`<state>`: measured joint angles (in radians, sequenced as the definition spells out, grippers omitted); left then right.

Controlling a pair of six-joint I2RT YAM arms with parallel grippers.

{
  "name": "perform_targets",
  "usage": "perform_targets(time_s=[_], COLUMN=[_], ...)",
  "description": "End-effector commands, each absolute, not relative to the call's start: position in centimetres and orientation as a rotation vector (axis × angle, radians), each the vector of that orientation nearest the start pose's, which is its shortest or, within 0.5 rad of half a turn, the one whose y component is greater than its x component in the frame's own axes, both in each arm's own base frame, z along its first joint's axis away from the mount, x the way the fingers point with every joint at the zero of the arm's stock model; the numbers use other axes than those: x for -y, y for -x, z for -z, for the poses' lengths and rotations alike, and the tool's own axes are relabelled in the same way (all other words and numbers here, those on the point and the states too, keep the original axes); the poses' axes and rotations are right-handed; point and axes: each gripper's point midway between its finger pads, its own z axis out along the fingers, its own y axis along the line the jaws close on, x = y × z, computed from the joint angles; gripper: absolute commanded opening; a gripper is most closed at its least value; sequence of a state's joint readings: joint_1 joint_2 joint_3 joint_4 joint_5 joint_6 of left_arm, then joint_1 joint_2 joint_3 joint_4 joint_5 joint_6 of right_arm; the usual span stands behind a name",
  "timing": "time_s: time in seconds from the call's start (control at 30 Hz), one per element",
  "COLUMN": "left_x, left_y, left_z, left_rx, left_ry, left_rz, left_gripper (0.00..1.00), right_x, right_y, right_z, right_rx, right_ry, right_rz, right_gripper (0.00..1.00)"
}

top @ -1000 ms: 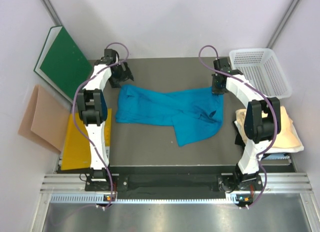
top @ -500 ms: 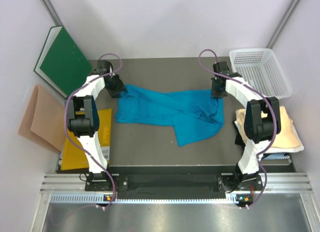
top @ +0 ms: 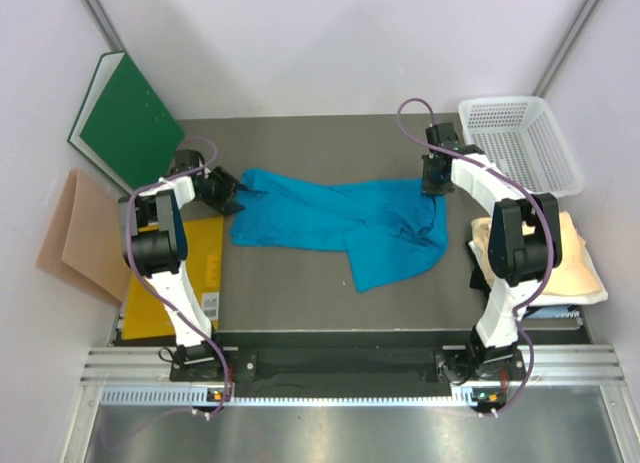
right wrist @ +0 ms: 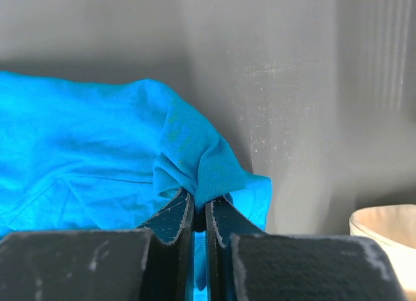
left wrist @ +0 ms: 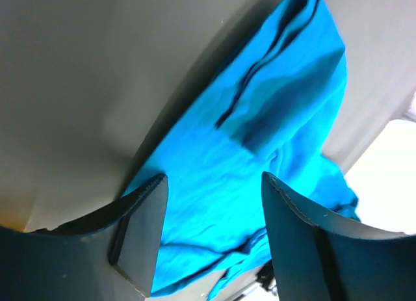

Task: Fold and stack the t-shirts
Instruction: Flatten out the tshirt

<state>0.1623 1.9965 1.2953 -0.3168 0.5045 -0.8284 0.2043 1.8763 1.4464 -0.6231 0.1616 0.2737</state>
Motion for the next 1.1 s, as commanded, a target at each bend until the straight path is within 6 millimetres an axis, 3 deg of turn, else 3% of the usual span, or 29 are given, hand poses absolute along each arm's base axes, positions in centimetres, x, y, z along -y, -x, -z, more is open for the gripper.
perform_targets(time_s=[0.0,0.33,0.43,0.57,0.63,0.67,0.77,0.8,0.87,0.97,1.07], left_x=[3.7,3.4,3.6,3.7,3.8,4.1,4.3,4.2,4.2,4.9,4.4], left_y=[-48.6,-52.3,-53.0,-53.7,-54.0,-54.0,-54.1,-54.1,-54.3,-54.4,-54.1], left_z=[-4.8,-4.5,-5.6,-7.4,-7.8,-8.0,-8.8,-9.0,-9.2,-8.5,-7.5], left_rx=[-2.33,-2.276,-2.247,-2.21,-2.204,-2.206,-2.197,-2.194,-2.191,-2.216,-2.252], left_ry=[1.085,1.073,1.043,0.99,0.973,0.96,0.936,0.919,0.904,0.891,0.871], left_rz=[0.95,0.994,1.026,1.053,1.065,1.086,1.1,1.096,1.103,1.15,1.092], left_gripper=[0.63,0.52,0.45,0.17,0.14,0.16,0.34,0.5,0.61,0.63,0.63], right_x=[-6.9,-6.9,-6.8,-6.9,-7.0,-7.0,-7.1,-7.2,-7.3,-7.2,-7.1], right_y=[-44.1,-43.9,-43.8,-43.7,-43.7,-43.7,-43.8,-43.8,-43.8,-43.7,-43.6], right_z=[-10.4,-10.4,-10.3,-10.2,-10.1,-10.1,-10.0,-10.1,-10.0,-9.9,-9.8], right_rx=[-2.527,-2.538,-2.542,-2.544,-2.546,-2.549,-2.549,-2.546,-2.547,-2.552,-2.553], right_ry=[-0.172,-0.155,-0.158,-0.161,-0.163,-0.16,-0.164,-0.165,-0.163,-0.162,-0.164], right_rz=[0.015,0.026,0.027,0.023,0.016,0.013,0.006,0.0,0.0,-0.001,0.005], right_gripper=[0.01,0.01,0.02,0.02,0.02,0.02,0.02,0.02,0.02,0.02,0.02])
